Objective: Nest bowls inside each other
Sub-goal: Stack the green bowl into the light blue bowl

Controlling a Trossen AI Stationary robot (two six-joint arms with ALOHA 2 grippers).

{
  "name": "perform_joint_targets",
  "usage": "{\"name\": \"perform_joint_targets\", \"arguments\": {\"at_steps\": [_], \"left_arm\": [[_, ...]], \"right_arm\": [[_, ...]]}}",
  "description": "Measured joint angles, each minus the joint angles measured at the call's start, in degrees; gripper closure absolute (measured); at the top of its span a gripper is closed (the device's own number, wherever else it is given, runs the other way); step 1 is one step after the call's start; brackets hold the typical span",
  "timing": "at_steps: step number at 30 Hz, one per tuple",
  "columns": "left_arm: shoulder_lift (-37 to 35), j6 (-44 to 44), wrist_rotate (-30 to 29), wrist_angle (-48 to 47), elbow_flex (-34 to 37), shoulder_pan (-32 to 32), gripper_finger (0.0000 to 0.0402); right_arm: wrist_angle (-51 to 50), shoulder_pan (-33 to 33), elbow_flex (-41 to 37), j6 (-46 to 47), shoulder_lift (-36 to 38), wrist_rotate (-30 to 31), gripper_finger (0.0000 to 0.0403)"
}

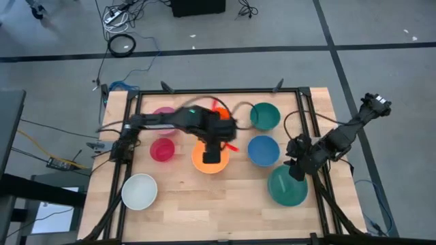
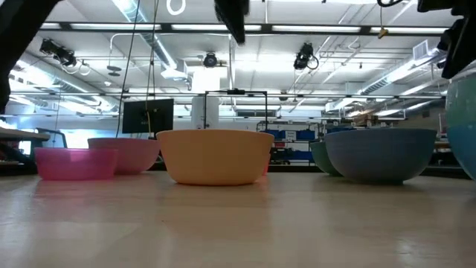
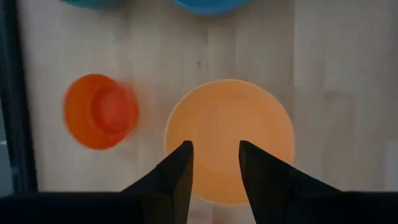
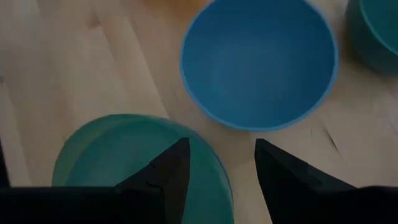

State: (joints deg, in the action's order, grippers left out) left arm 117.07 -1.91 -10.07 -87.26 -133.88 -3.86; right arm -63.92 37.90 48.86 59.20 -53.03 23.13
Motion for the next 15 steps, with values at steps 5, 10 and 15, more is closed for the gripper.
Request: {"name": "perform_joint_targets", "arguments": {"at_steps": [5, 10, 15], "left_arm": [[-8.49, -2.81, -2.80, -0.22, -0.02, -0.91, 0.0264], [-15.41, -5.23, -6.45, 0.73, -0.02, -1.82, 0.0265], [-19.23, -6.26, -9.07, 0.06, -0.02, -2.71, 0.0265]], "right_arm": [[0.77, 1.91, 0.00, 1.95, -5.18, 1.17, 0.0234], [0.82, 2.25, 0.00, 2.96, -9.09, 1.52, 0.0238], [1.13, 2.22, 0.00, 3.18, -9.56, 3.11, 0.0248]]}}
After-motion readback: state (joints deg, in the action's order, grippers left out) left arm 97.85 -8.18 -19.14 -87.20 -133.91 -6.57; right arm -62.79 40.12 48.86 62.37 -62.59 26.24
